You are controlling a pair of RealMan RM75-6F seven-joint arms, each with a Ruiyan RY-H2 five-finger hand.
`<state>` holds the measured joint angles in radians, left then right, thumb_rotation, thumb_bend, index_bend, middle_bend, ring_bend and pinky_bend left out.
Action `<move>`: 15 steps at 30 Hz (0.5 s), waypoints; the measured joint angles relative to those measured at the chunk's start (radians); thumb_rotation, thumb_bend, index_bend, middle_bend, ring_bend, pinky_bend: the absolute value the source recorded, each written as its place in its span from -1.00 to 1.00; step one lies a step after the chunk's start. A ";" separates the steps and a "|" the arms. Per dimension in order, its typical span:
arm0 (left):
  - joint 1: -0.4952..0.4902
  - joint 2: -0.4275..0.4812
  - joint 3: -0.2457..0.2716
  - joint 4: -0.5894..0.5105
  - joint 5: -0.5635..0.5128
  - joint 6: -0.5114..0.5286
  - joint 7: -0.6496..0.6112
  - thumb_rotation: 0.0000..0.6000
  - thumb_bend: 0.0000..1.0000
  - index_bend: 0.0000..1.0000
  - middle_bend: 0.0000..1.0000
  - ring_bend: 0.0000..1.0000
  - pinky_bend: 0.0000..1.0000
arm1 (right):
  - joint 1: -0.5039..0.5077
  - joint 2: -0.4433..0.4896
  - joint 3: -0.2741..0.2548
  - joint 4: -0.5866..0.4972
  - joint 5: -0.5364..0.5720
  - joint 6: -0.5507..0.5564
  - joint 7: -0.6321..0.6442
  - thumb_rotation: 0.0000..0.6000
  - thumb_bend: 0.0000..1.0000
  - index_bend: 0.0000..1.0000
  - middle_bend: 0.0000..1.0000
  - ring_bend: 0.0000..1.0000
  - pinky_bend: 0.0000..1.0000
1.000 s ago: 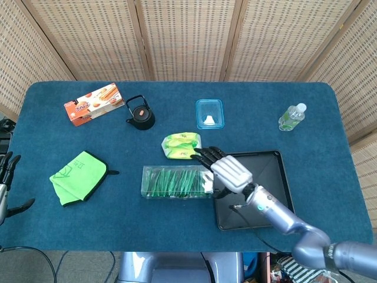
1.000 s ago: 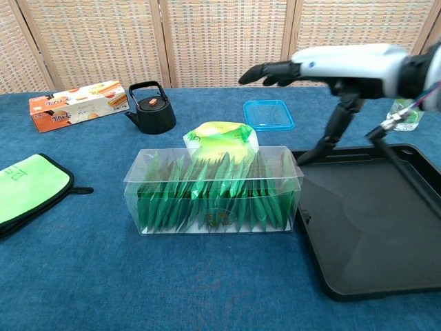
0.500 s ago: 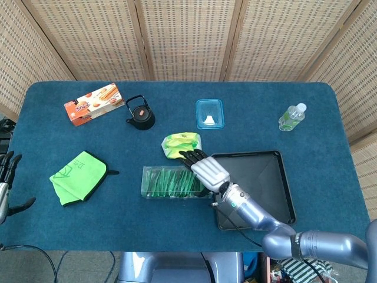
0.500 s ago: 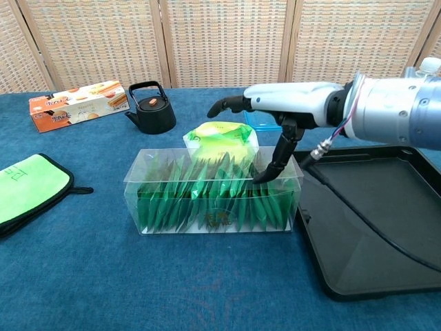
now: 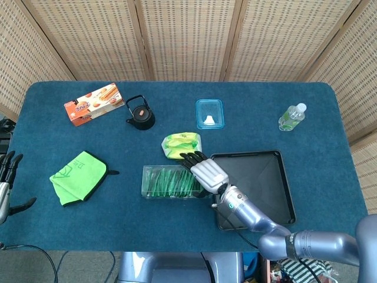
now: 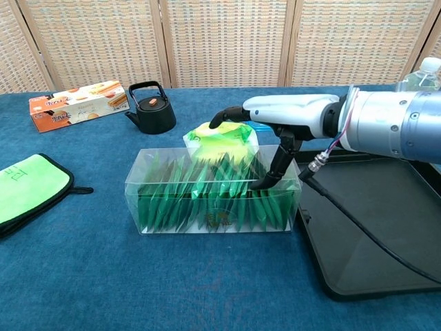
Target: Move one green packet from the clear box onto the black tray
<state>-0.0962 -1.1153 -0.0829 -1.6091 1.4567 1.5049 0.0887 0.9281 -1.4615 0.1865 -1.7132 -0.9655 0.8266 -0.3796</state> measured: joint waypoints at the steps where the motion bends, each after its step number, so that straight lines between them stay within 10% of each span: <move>1: 0.000 0.000 0.000 0.000 -0.001 0.000 0.001 1.00 -0.88 -1.00 -1.00 -1.00 -1.00 | 0.001 -0.002 -0.004 0.000 -0.005 0.002 -0.001 1.00 -0.23 -0.76 -0.81 -1.00 -0.97; 15: -0.001 0.002 0.000 -0.001 -0.002 -0.002 -0.005 1.00 -0.88 -1.00 -1.00 -1.00 -1.00 | 0.009 -0.030 -0.005 0.029 -0.018 0.035 0.004 1.00 0.17 -0.57 -0.81 -1.00 -0.94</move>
<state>-0.0975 -1.1130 -0.0827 -1.6102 1.4547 1.5032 0.0841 0.9368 -1.4915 0.1812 -1.6839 -0.9839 0.8619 -0.3755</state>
